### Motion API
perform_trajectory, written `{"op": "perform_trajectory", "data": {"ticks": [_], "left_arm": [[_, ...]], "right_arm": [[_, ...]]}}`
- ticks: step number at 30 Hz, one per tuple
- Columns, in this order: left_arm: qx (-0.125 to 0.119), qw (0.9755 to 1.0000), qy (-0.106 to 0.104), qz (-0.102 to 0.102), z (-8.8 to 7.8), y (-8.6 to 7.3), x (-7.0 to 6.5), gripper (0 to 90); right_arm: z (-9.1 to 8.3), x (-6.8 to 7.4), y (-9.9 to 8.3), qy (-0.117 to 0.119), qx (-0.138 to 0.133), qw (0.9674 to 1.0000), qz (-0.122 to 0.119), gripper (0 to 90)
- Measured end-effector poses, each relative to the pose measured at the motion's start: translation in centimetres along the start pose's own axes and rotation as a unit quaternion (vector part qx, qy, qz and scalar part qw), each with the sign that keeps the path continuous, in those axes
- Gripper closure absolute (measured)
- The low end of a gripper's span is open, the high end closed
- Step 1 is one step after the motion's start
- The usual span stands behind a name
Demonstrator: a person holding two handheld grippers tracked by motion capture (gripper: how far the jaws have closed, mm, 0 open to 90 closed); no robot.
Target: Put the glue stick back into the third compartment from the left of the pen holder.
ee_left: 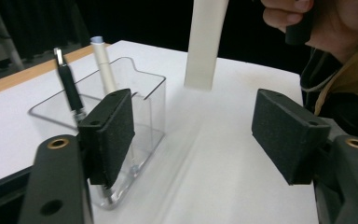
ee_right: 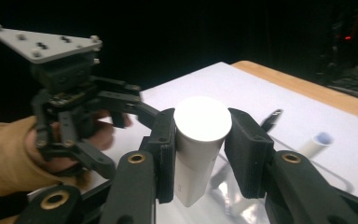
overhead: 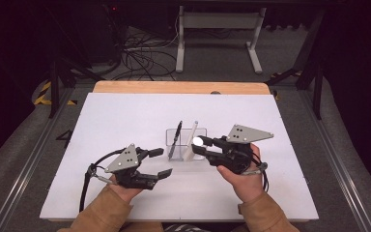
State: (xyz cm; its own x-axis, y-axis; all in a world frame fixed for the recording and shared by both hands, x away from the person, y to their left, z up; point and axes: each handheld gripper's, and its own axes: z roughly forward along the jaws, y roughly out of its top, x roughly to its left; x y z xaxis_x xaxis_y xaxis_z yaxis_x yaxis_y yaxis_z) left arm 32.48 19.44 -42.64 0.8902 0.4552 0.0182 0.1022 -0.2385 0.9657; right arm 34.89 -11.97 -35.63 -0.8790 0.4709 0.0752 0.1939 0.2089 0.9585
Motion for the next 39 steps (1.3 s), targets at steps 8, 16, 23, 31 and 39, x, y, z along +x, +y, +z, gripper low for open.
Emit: {"op": "perform_trajectory", "data": {"ticks": [8,16,23,31,39], "left_arm": [[0.004,0.9991,0.041,0.002,-2.4,-0.5,0.4,22.4],[0.01,0.9963,0.085,-0.003,-4.4,-1.2,0.9,17.5],[0.014,0.9943,0.105,-0.013,-5.6,-1.9,1.3,16.1],[0.015,0.9917,0.127,-0.014,-6.6,-2.3,1.7,14.5],[0.014,0.991,0.132,-0.02,-6.9,-2.5,1.9,14.4]], "right_arm": [[-0.7,-1.0,0.8,-0.038,0.007,0.9991,-0.016,65.1],[-1.1,-1.8,1.5,-0.078,0.019,0.9962,-0.032,65.1],[-1.1,-2.7,1.9,-0.102,0.025,0.9939,-0.032,65.1],[-0.7,-4.0,1.8,-0.142,0.029,0.9892,-0.021,65.1],[0.3,-4.5,1.7,-0.152,0.036,0.9876,-0.012,65.0]]}}
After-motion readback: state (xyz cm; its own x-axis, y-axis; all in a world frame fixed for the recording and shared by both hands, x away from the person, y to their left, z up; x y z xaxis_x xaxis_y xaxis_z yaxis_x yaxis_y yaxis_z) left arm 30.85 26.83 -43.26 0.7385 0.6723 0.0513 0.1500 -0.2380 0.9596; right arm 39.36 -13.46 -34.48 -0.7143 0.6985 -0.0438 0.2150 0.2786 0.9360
